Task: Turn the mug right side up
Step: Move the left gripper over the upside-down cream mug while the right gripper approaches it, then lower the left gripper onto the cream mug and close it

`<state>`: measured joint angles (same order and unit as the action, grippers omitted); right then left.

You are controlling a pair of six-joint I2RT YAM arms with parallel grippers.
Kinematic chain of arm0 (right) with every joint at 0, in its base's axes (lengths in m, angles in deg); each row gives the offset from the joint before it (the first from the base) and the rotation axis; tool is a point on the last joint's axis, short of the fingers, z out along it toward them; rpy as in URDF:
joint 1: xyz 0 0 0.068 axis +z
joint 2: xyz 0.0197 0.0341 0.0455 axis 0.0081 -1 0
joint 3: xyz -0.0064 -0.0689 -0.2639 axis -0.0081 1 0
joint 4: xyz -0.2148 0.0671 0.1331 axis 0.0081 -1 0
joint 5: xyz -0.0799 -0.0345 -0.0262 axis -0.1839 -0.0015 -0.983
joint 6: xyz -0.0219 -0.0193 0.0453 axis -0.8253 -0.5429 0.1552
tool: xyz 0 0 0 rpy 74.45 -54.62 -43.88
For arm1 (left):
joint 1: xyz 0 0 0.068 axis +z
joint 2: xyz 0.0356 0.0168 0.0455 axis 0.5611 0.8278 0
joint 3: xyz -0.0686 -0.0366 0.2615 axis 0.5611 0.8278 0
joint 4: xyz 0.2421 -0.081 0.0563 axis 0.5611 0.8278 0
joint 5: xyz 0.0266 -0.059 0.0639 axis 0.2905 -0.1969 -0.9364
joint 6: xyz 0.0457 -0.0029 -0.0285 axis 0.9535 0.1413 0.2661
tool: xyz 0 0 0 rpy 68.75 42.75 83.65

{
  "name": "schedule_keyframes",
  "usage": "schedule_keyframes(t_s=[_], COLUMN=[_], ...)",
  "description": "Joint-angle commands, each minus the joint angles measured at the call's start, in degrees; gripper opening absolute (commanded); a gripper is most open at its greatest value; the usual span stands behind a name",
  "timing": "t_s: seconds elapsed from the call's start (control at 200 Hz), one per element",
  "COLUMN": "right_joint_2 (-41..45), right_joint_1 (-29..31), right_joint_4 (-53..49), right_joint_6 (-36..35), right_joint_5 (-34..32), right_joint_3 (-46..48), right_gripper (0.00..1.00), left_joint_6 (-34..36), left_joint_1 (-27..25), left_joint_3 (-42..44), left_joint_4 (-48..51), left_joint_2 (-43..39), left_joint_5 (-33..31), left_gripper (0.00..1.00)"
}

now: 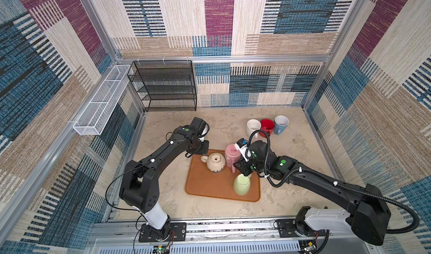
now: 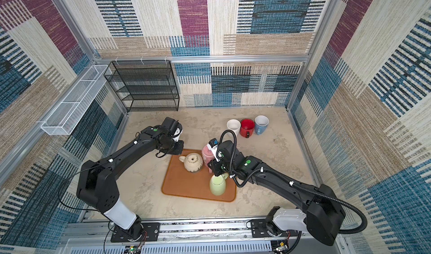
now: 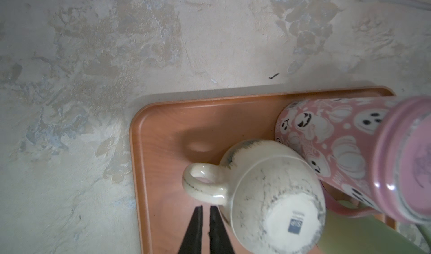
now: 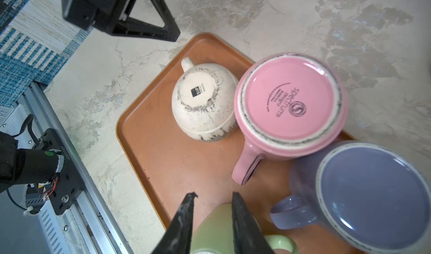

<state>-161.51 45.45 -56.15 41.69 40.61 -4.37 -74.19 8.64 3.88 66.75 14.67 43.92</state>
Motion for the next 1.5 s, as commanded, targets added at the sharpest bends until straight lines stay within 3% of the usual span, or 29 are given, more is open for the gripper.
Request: schedule_keyframes(t_s=[0.0, 0.501, 1.002, 1.498], right_joint_2=[-1.8, -15.3, -21.8, -29.2], right_joint_1=[1.3, 4.5, 4.5, 4.5], right_joint_4=[4.3, 6.1, 4.4, 2.9], right_joint_6=[1.0, 1.9, 1.7, -0.2], right_joint_5=[0.2, -0.1, -2.7, -3.3], right_joint_3=[-0.3, -6.3, -11.1, -17.8], right_gripper=[0.30, 0.25, 0.24, 0.24], left_joint_6=[-0.9, -2.2, -6.2, -12.7], left_joint_1=[0.4, 1.1, 1.0, 0.5], left_joint_3=[-1.2, 0.8, 13.8, 30.4], left_joint_4=[-1.5, -5.1, -11.6, -18.6], left_joint_2=[2.2, 6.8, -1.9, -17.4], left_joint_5=[0.2, 2.6, 5.0, 5.9], left_gripper=[0.11, 0.06, 0.05, 0.04])
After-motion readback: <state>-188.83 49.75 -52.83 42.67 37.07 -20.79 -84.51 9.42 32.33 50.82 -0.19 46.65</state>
